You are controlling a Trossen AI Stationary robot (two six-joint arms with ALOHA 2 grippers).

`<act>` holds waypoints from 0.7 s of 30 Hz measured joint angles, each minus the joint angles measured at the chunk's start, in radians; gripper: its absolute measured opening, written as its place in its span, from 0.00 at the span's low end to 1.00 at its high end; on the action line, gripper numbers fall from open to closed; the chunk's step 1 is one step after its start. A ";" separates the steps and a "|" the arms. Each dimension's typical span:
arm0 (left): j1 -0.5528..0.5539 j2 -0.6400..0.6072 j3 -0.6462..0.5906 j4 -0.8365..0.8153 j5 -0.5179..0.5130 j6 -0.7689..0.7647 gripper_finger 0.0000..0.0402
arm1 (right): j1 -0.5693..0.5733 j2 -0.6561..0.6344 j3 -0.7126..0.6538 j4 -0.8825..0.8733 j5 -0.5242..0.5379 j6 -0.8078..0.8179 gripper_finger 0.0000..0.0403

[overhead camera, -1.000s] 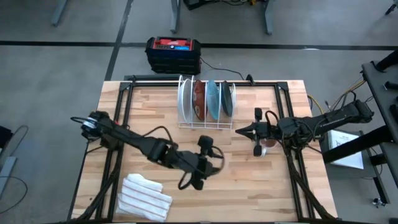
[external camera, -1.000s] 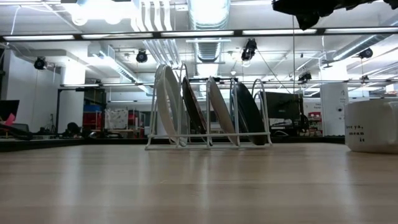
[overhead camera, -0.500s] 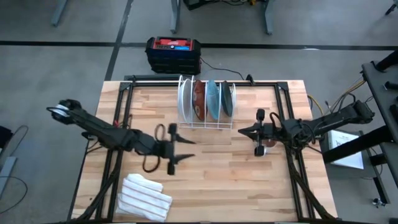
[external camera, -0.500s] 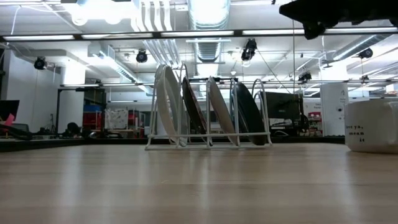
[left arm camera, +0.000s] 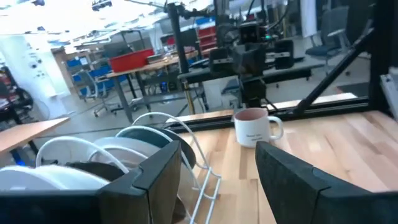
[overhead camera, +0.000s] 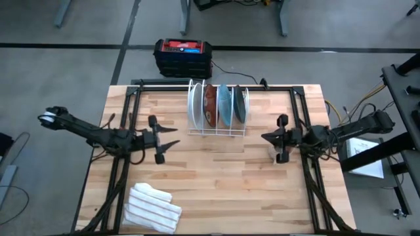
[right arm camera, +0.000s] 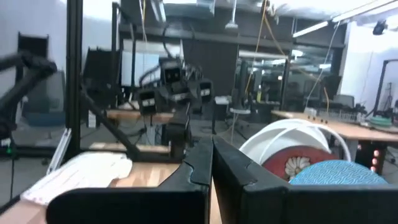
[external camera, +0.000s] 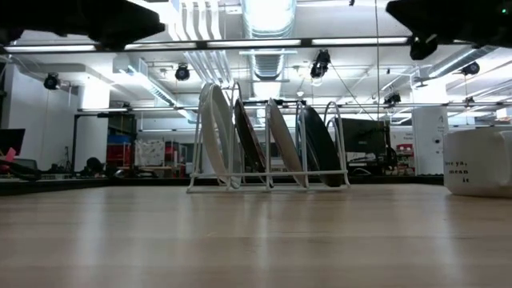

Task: Sort dishes
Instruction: Return to Home Position

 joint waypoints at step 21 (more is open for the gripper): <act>0.127 -0.102 -0.156 0.009 -0.321 0.014 0.49 | 0.000 -0.389 -0.115 -0.158 -0.151 -0.050 0.00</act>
